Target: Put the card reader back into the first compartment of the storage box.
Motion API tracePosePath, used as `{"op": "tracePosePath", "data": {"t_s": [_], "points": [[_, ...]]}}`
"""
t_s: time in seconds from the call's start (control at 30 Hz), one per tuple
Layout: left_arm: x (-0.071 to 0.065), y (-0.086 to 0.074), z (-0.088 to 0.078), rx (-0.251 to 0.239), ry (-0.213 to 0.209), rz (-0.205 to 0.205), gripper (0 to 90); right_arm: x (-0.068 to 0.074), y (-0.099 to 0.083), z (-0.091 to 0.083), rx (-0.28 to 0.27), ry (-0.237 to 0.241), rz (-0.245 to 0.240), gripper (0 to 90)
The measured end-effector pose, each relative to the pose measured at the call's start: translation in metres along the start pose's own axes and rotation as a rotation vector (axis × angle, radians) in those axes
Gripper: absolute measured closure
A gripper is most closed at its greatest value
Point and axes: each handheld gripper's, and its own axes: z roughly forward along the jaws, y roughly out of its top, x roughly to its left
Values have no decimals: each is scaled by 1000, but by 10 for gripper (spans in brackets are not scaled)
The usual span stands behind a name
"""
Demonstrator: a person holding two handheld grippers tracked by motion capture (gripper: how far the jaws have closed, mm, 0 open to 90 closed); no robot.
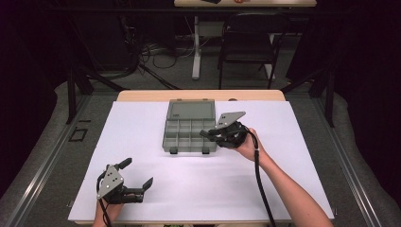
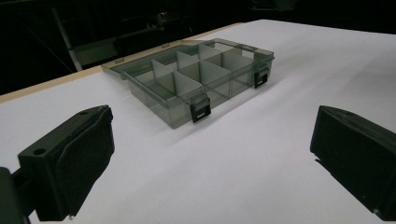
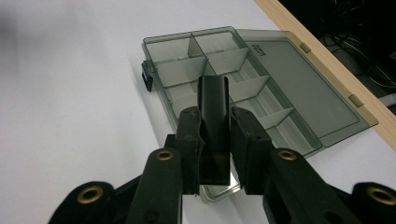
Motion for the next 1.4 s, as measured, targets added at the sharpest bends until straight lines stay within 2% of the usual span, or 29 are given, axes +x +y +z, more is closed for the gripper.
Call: {"op": "tracePosePath", "data": {"t_s": [0.6, 1.03, 1.4], "points": [[0, 0, 0, -3, 3, -2, 0, -6, 9, 12, 12, -12, 15, 740], [0, 0, -1, -2, 3, -1, 0, -6, 20, 20, 21, -17, 9, 739], [0, 0, -1, -4, 4, -3, 0, -7, 27, 34, 35, -22, 9, 739]]}}
